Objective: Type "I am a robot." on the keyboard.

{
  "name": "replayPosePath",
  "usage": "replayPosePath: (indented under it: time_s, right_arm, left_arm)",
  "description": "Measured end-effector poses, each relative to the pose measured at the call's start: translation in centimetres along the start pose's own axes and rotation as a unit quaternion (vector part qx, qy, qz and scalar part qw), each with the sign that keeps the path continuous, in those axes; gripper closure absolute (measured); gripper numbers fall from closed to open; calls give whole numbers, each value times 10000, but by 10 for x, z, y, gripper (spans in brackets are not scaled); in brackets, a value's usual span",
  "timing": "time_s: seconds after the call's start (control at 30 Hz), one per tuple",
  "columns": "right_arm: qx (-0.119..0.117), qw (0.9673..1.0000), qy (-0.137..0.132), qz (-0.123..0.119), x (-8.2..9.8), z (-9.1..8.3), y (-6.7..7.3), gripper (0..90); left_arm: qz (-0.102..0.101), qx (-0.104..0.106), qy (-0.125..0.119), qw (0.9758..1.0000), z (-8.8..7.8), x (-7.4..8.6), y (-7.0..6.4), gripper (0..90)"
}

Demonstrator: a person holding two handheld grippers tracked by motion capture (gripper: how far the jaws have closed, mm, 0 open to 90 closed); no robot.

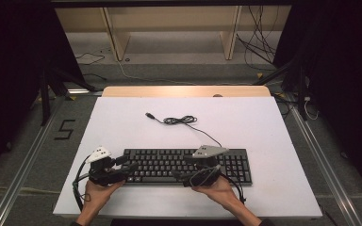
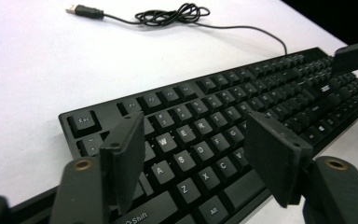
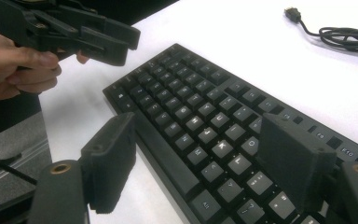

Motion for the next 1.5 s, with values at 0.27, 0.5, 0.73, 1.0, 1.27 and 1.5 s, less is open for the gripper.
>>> replayPosePath:
  time_s: [0.27, 0.5, 0.73, 1.0, 1.27, 1.5]
  right_arm:
    - [-67, 9999, 112, -42, 2, 6, 4, 386]
    - [-53, 9996, 266, -54, 5, 15, 5, 521]
    - [-123, 9991, 379, -137, 6, 23, 10, 680]
    - [-112, 9979, 590, -232, 10, 33, 13, 858]
    - [-12, 9961, 825, -325, 16, 43, 13, 900]
    - [56, 9947, 959, -358, 21, 48, 11, 900]
  left_arm:
    - [-3, 47, -138, 9999, -5, -2, -2, 327]
    - [-21, 53, -174, 9998, -6, -3, -3, 316]
    - [-23, 62, -161, 9998, -6, -2, -3, 300]
    - [-19, 89, -204, 9997, -6, -3, -4, 287]
    - [-13, 79, -218, 9997, -6, -3, -4, 286]
    - [-17, 74, -234, 9997, -7, -4, -4, 286]
Point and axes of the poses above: each handheld gripper's, and its own axes: z roughly forward along the jaws, x roughly out of its underside, y roughly to its left, the point moved 9 cm from there along z, roughly forward along the jaws, and after that the axes turned 8 degrees about y, right-handed, at the moved point
